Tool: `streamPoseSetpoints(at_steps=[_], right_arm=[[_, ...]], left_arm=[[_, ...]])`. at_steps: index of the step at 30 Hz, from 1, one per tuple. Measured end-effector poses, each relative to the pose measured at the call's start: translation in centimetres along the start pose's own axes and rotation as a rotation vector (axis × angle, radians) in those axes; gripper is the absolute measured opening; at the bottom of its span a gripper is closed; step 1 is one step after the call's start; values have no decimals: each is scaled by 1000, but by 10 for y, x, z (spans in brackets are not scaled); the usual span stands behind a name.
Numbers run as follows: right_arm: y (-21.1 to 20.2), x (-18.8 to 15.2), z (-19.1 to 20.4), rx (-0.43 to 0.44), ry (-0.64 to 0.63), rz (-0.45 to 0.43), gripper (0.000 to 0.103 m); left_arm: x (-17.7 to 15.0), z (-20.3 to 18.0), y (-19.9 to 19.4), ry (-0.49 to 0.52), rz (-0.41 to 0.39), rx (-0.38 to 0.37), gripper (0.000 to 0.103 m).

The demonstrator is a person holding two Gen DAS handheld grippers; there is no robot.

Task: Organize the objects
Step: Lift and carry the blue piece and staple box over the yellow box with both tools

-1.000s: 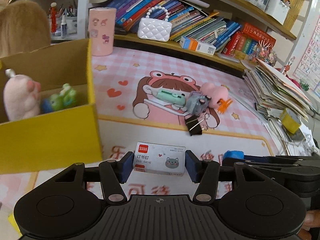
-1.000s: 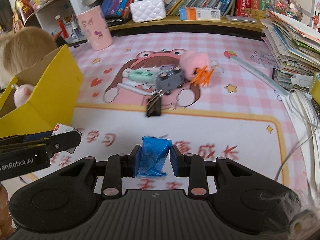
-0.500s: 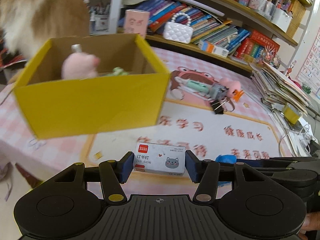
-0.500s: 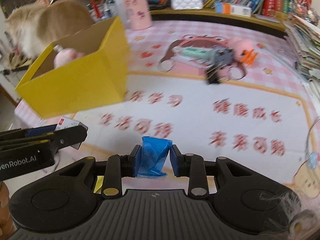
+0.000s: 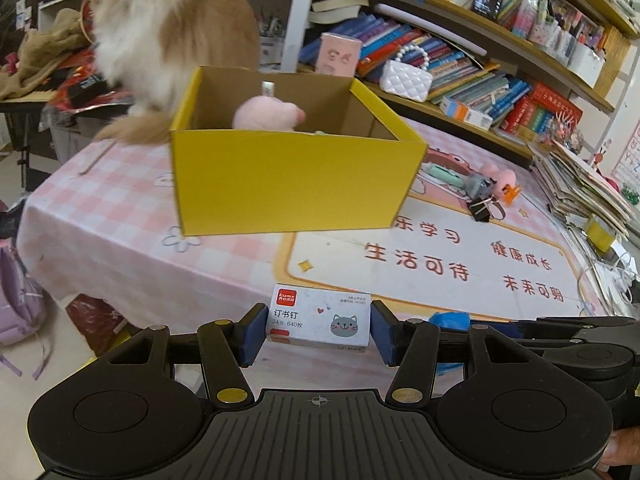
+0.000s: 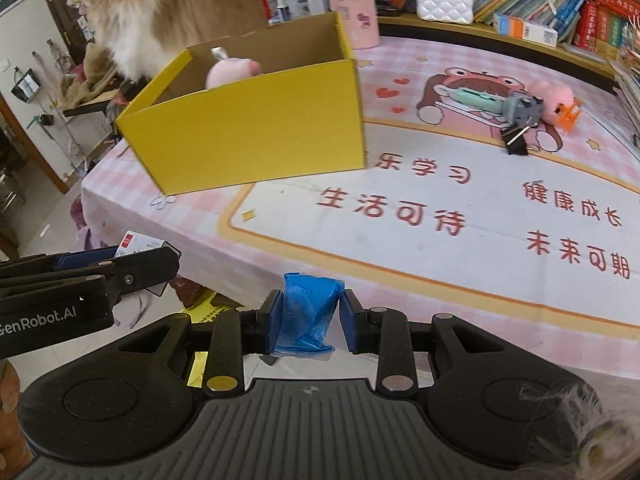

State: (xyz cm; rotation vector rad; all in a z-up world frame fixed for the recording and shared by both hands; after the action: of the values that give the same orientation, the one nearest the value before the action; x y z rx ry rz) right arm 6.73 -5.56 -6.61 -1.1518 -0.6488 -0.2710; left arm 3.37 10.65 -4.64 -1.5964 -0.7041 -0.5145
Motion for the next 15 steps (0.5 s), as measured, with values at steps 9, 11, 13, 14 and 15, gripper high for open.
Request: streamPoseSetpoints(at_steps=[9, 11, 13, 14, 15], right_arm=[[-6, 1, 27, -10, -27, -37, 29], [-8, 4, 31, -14, -32, -44, 29], [-10, 8, 34, -19, -42, -53, 29], [-10, 11, 36, -21, -49, -59, 29], [-10, 13, 37, -24, -55, -65, 29]], left_arm=[[3, 24, -18, -16, -51, -2, 53], [5, 28, -21, -21, -65, -2, 53], [8, 30, -23, -27, -78, 0, 53], [10, 32, -24, -29, -86, -1, 53], [12, 33, -24, -31, -94, 0, 53]])
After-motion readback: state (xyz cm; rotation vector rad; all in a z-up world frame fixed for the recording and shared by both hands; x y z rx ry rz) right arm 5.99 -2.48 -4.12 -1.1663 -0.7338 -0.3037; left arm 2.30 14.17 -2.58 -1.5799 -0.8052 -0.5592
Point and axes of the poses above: each gripper's, at about its wrist camera, not at the fingertips, and y roughly the way its jaws point, z to its left, x to its top, the point moved 4 cm from there along y, roughly the way its jaws point, and after that the axes turned 4 degrees about x, right-handed, at the moved point
